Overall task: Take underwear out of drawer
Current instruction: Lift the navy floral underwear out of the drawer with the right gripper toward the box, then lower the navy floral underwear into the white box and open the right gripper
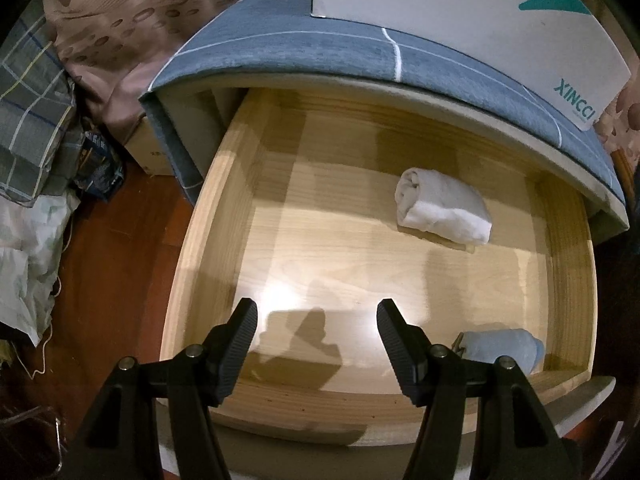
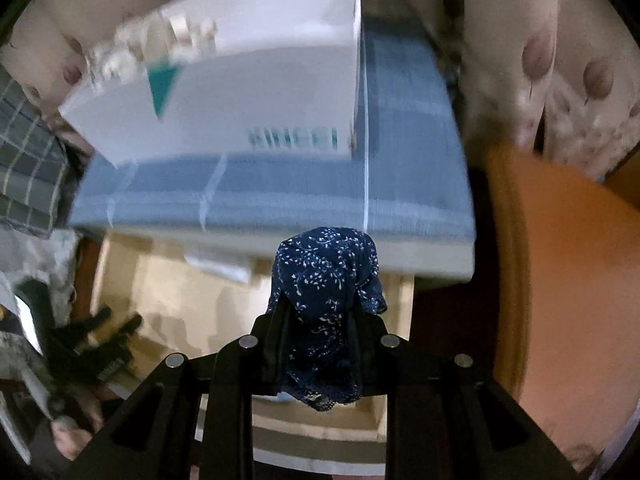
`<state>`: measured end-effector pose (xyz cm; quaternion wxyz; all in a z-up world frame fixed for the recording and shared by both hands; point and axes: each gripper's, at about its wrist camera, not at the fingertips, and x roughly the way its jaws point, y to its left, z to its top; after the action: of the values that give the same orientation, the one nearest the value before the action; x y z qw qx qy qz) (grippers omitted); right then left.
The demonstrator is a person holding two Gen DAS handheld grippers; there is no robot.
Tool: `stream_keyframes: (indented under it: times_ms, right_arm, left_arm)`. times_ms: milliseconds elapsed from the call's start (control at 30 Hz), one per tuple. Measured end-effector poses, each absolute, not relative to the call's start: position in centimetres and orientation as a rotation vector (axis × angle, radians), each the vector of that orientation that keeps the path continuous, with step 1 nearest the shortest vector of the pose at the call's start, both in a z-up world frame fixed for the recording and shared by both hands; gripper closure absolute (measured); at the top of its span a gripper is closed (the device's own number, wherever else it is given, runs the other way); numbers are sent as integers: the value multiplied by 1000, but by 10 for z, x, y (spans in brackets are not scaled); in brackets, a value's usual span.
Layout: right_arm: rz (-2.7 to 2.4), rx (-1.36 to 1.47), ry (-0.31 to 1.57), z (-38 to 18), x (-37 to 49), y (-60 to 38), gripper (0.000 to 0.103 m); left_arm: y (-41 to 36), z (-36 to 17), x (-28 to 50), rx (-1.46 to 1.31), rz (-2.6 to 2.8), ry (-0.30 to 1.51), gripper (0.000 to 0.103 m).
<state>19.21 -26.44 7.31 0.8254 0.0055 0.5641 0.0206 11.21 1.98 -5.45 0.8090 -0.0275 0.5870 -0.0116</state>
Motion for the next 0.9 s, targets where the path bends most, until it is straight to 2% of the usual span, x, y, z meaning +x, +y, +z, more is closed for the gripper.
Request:
stream_keyframes:
  times_ms: [400,533,900]
  right_arm:
    - [27,-21,977,190,261,-242,81]
    - [2,-32,971,192,292,-234,81]
    - [-37,-49,1045,154,349,-214,81]
  left_arm:
    - [28,-54,112,-98,-17,1255,39]
    - [32,-54,112,-100,-6,1251,39]
    - [33,-53,111,-110,-8,1242,39]
